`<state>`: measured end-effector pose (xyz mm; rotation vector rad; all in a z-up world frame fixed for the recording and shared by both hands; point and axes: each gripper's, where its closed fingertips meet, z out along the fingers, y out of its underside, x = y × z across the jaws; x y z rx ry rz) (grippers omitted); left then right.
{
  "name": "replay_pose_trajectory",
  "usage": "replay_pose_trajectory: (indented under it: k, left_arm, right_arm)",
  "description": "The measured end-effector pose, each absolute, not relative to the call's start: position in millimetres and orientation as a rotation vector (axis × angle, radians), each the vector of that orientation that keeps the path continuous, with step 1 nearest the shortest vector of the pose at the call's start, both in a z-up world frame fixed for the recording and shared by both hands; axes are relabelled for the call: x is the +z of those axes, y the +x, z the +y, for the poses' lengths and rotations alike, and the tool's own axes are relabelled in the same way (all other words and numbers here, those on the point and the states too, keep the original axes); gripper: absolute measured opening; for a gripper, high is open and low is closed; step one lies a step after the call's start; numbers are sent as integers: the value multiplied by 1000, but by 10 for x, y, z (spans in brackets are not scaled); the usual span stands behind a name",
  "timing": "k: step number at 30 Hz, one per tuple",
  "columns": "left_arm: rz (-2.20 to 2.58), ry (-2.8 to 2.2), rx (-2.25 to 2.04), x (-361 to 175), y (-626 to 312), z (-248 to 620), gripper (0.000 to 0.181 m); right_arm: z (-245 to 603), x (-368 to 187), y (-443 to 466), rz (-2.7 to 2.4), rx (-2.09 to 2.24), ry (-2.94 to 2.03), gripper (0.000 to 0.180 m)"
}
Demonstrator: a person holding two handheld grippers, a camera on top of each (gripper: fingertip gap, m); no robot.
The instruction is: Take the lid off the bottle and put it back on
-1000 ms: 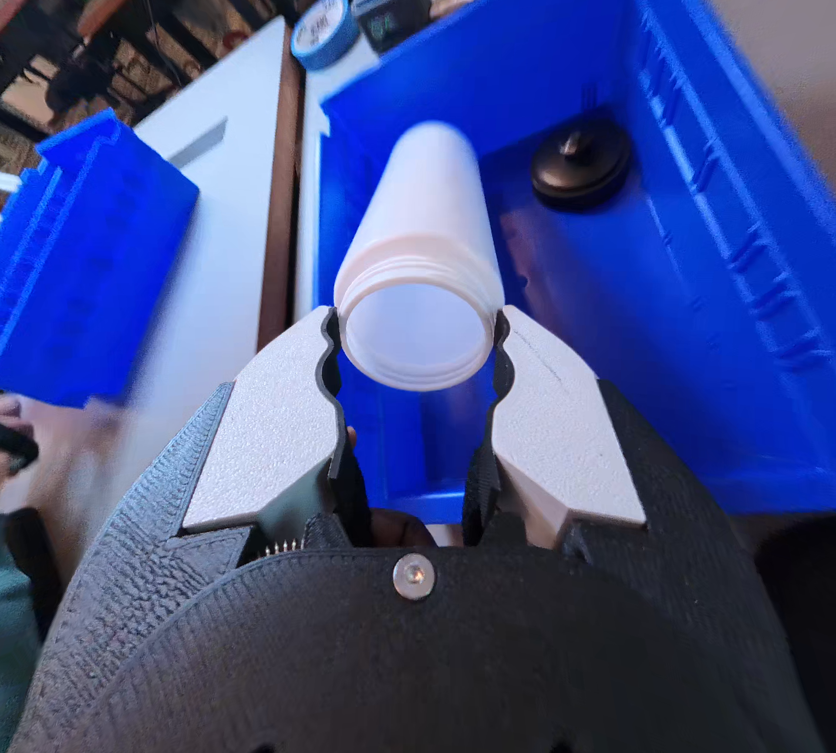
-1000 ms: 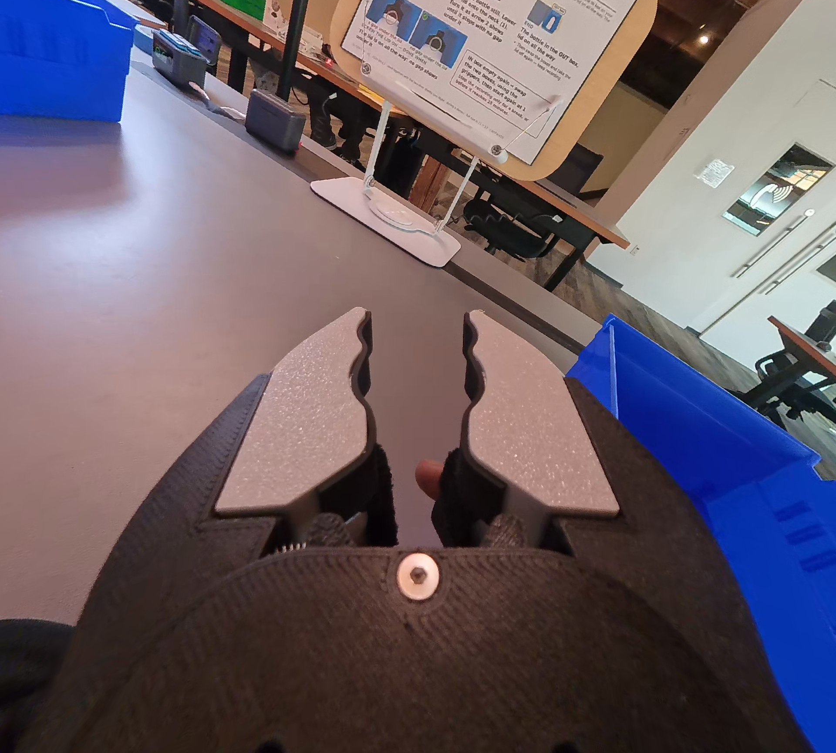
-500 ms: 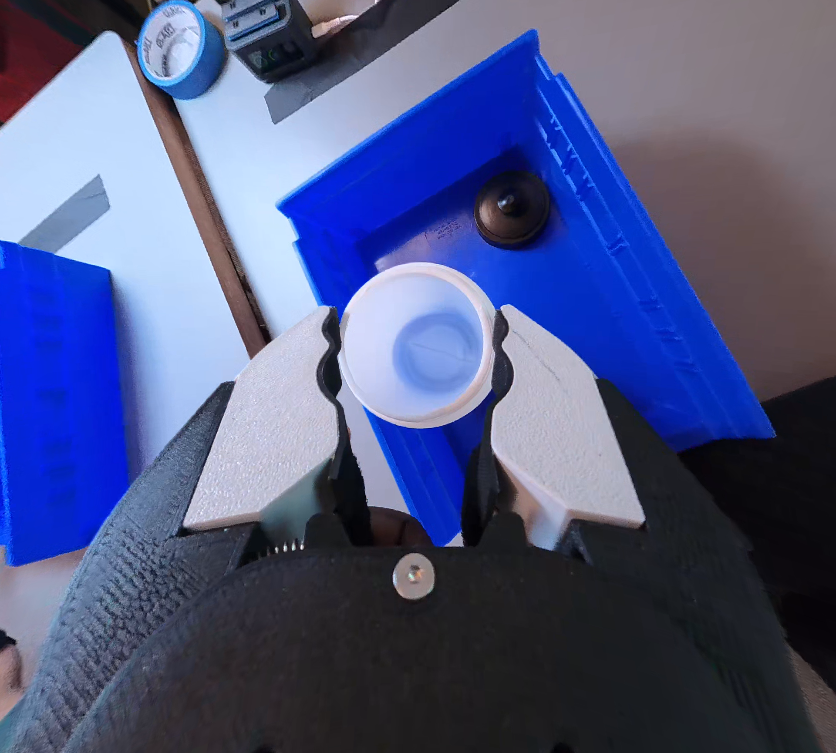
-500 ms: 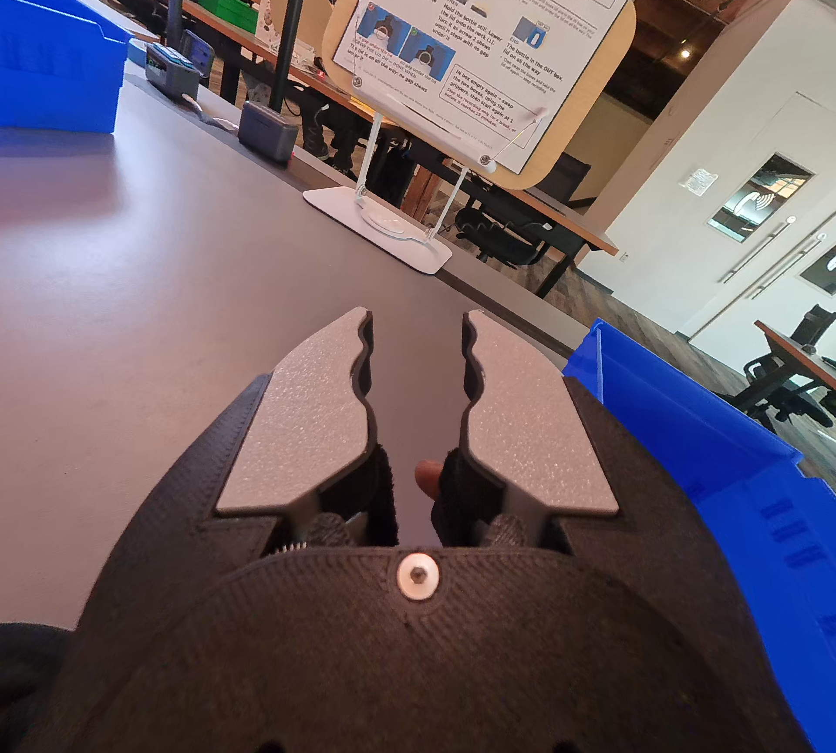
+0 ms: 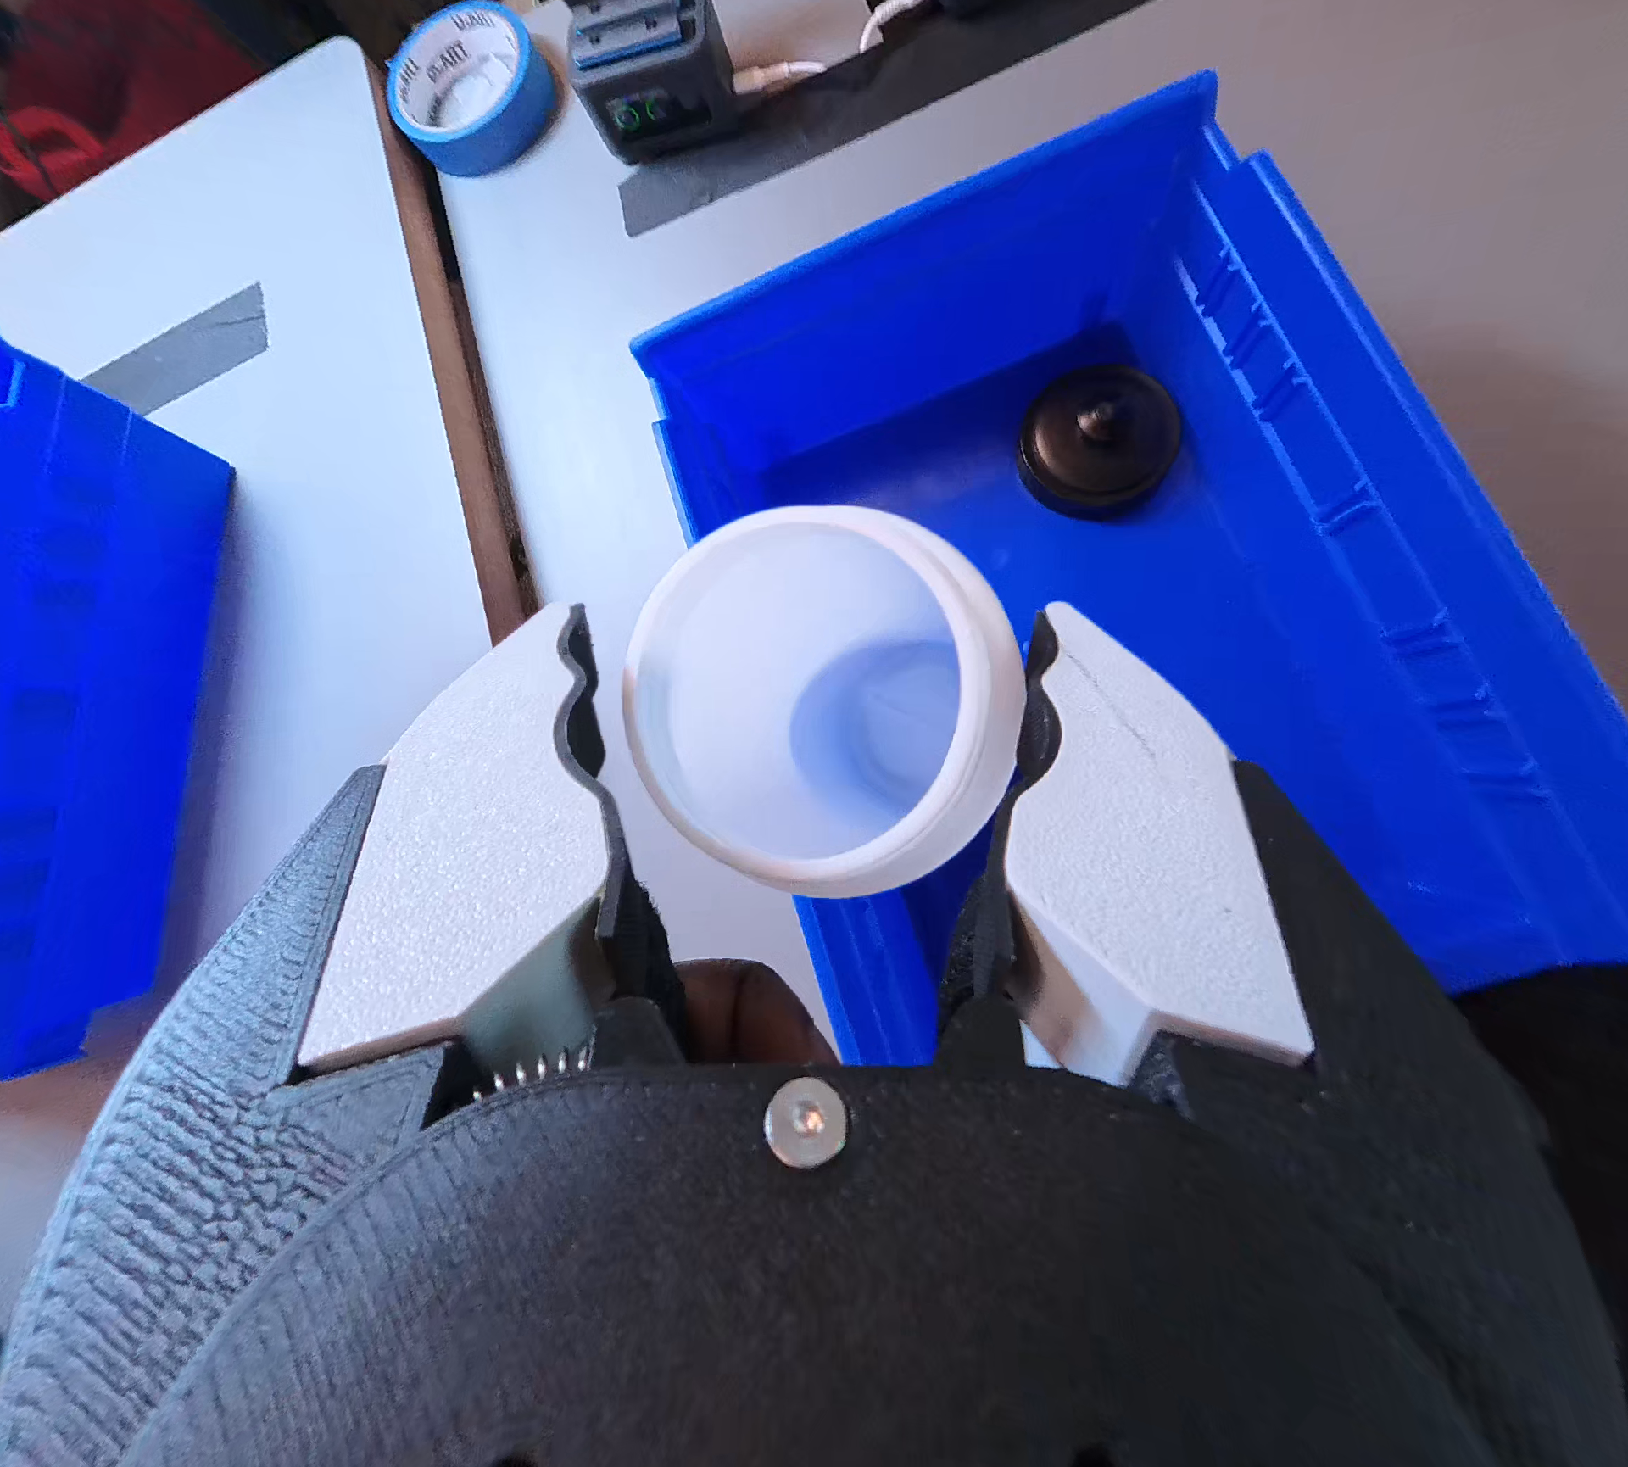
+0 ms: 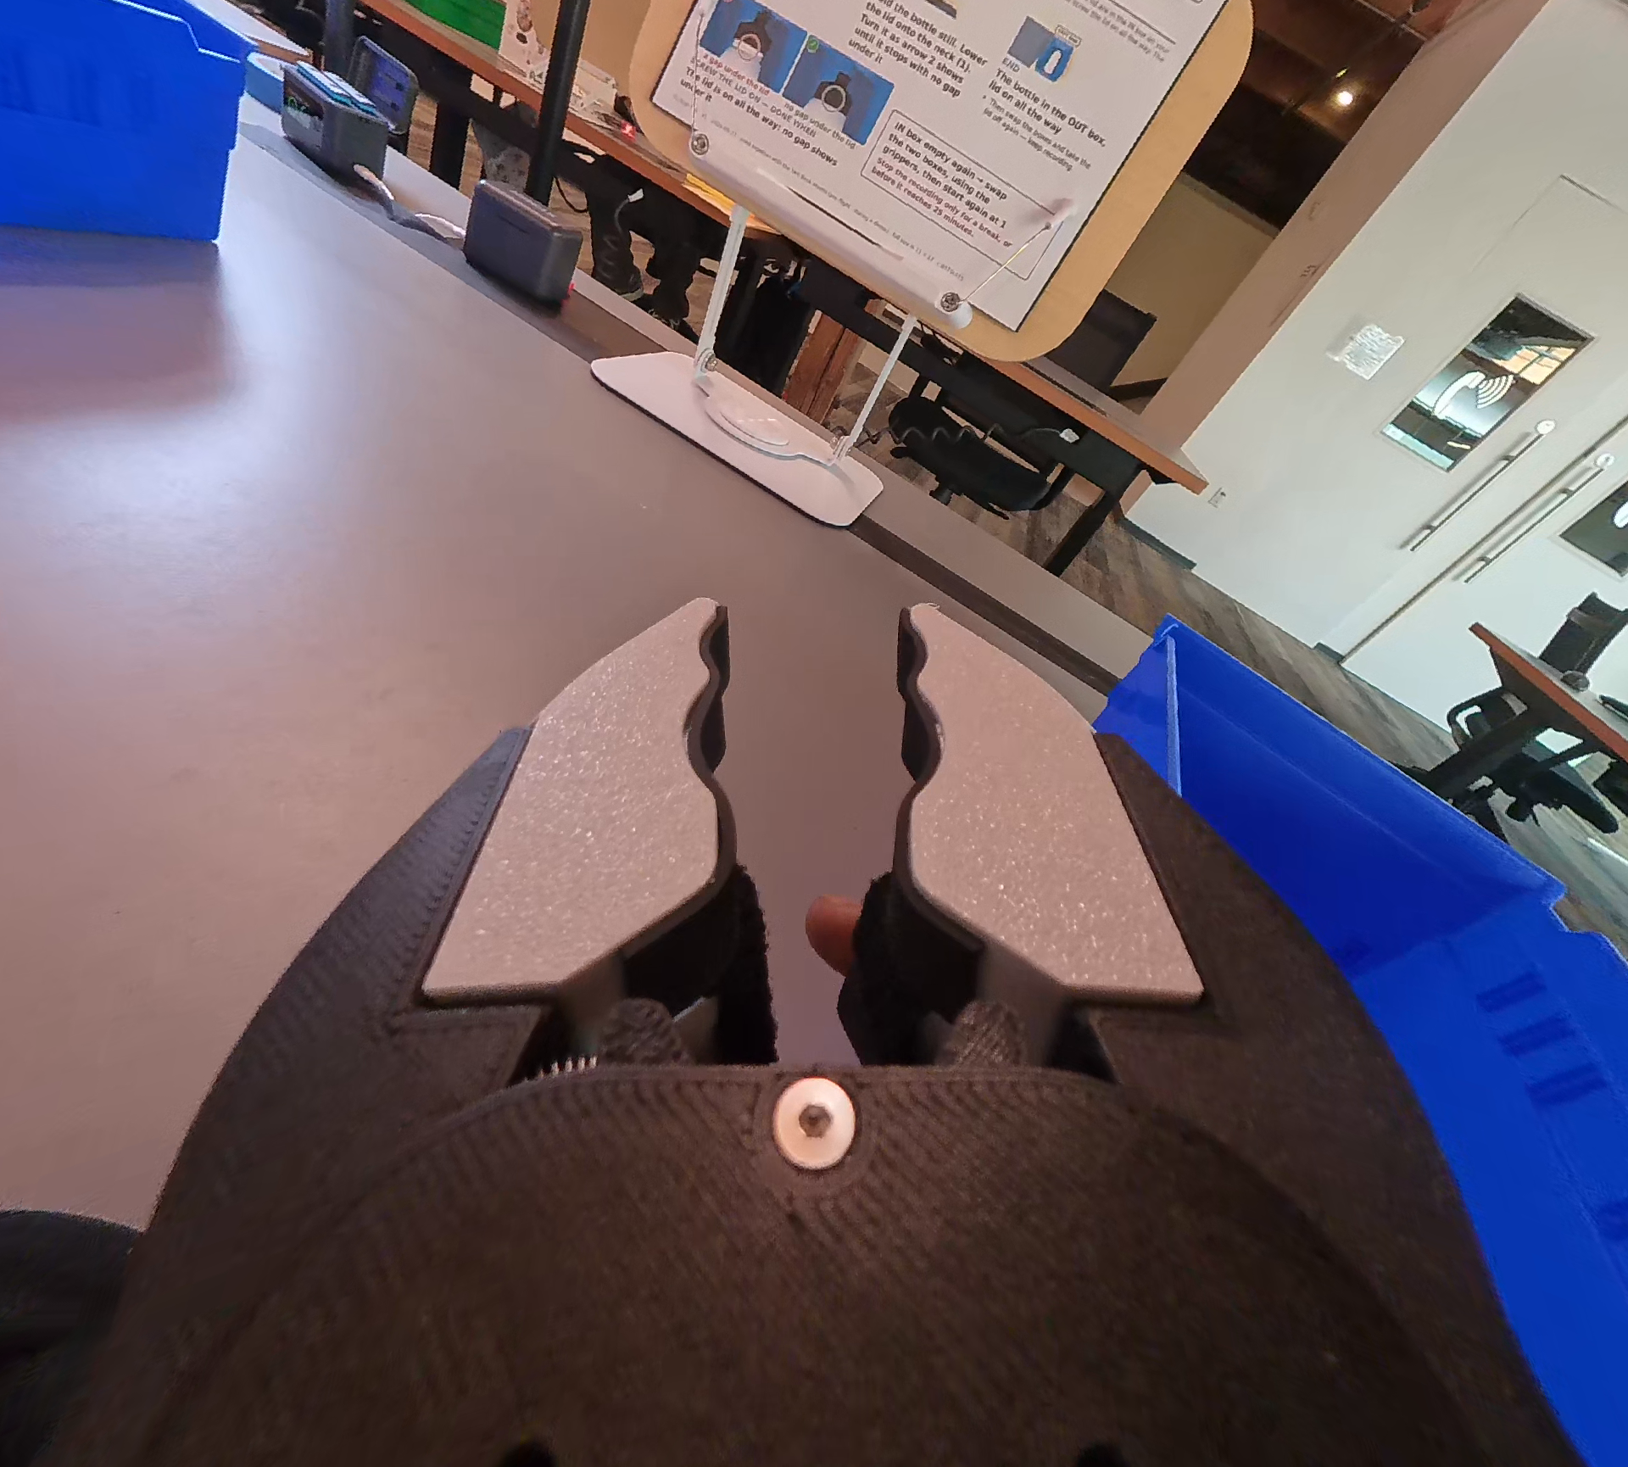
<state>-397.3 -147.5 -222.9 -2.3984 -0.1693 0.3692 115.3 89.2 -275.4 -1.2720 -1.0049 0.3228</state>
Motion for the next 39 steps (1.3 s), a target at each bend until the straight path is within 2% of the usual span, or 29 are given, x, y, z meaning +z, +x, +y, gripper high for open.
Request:
replay_pose_trajectory:
  k: [6, 10, 16, 22, 27, 30, 34, 39]
  left_arm:
    - [-242, -2222, 401, -2309, -3981, -1476, 115]
    - [-227, -2107, 461, -2428, -3957, -1436, 98]
    - [-241, -1995, 496, -2362, -3916, -1366, 96]
    - [-144, -1836, 578, -1737, -3617, -1298, 96]
    - [5, -1662, 520, -1079, -2996, -1114, 95]
    - [143, -1614, 411, -913, -2433, -928, 96]
    - [325, -1618, 249, -999, -1681, -643, 96]
    - [470, -1658, 98, -1353, -992, -308, 96]
  right_arm:
    - [888, -2771, 1139, -1018, 313, -1271, 36]
    - [885, -2777, 1131, -1021, 320, -1272, 36]
    - [889, -2776, 1136, -1019, 318, -1270, 36]
    - [898, -2805, 1121, -1027, 322, -1279, 36]
    - [899, -2821, 1124, -1020, 353, -1291, 36]
    - [912, -2828, 1138, -1004, 380, -1305, 36]
    - [935, -2844, 1162, -980, 418, -1330, 36]
    - [938, -2888, 1153, -983, 451, -1355, 36]
